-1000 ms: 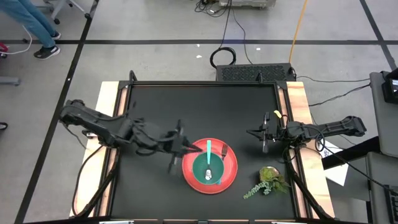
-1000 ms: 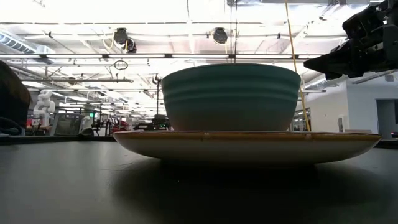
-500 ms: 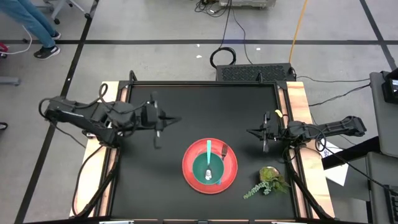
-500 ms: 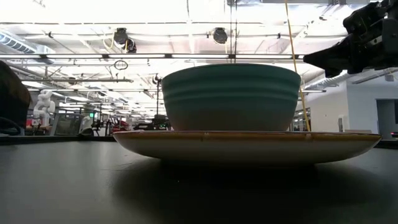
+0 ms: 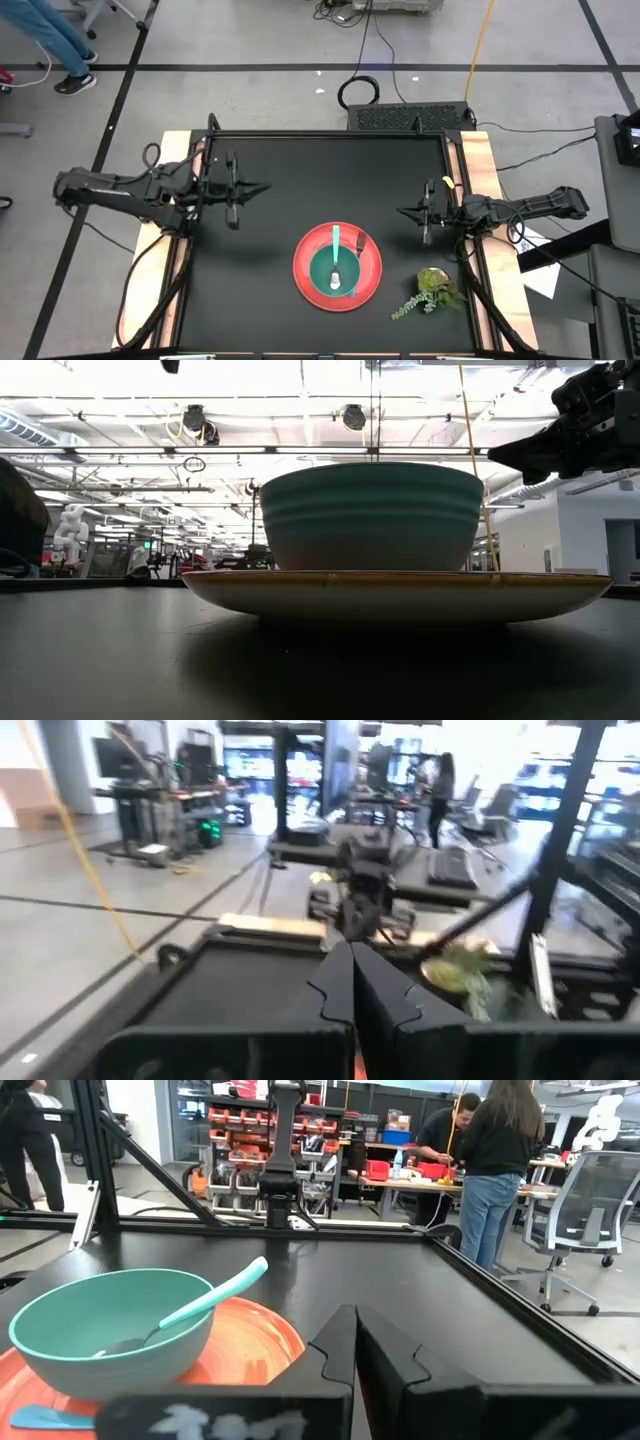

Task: Set table place
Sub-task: Return to Home Position

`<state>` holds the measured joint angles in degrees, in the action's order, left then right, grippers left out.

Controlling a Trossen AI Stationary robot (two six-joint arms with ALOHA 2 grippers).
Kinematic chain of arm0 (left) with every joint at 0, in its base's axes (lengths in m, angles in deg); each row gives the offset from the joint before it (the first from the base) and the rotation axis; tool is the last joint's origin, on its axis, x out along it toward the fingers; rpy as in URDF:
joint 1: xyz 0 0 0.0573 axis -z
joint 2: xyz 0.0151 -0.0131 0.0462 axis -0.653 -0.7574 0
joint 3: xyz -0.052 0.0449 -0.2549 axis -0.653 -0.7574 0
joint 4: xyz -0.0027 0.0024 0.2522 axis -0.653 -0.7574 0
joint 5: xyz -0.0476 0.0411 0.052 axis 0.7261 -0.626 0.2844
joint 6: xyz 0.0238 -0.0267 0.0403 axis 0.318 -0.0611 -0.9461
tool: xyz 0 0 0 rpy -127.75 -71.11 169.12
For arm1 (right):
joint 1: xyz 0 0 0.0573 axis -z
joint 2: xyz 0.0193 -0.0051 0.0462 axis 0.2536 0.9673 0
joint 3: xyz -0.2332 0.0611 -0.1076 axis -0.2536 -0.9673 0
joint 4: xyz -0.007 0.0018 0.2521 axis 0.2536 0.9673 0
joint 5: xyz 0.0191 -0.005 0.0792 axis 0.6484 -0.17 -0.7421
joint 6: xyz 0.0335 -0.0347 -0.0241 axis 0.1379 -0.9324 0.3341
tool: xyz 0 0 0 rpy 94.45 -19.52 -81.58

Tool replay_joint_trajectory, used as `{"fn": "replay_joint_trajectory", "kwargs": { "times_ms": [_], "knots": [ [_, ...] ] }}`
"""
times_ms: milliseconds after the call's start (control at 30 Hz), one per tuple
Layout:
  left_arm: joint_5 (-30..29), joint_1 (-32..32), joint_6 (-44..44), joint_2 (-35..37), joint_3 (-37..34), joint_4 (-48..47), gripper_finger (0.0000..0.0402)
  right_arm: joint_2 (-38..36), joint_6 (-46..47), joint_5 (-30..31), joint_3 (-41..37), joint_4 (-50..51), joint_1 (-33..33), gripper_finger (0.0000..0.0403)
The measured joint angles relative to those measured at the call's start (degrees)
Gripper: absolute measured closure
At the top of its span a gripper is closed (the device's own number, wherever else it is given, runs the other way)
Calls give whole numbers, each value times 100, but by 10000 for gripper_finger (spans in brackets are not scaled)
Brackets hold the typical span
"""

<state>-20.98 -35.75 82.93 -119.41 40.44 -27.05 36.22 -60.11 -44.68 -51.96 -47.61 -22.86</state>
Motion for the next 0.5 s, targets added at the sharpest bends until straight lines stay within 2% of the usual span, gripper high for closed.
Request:
{"fn": "replay_joint_trajectory", "kwargs": {
  "times_ms": [133,300,400,500],
  "knots": [
    [396,-22,6,340,-675,74,401,0,-1,0,0,1,0,403],
    [897,-18,-39,407,-1313,211,401,0,2,0,1,-3,0,403],
    [967,-11,-55,412,-1628,781,401,0,2,0,1,-6,0,403],
    [1336,-13,-53,450,-1874,1357,401,0,2,0,-1,-9,0,403]
  ]
}}
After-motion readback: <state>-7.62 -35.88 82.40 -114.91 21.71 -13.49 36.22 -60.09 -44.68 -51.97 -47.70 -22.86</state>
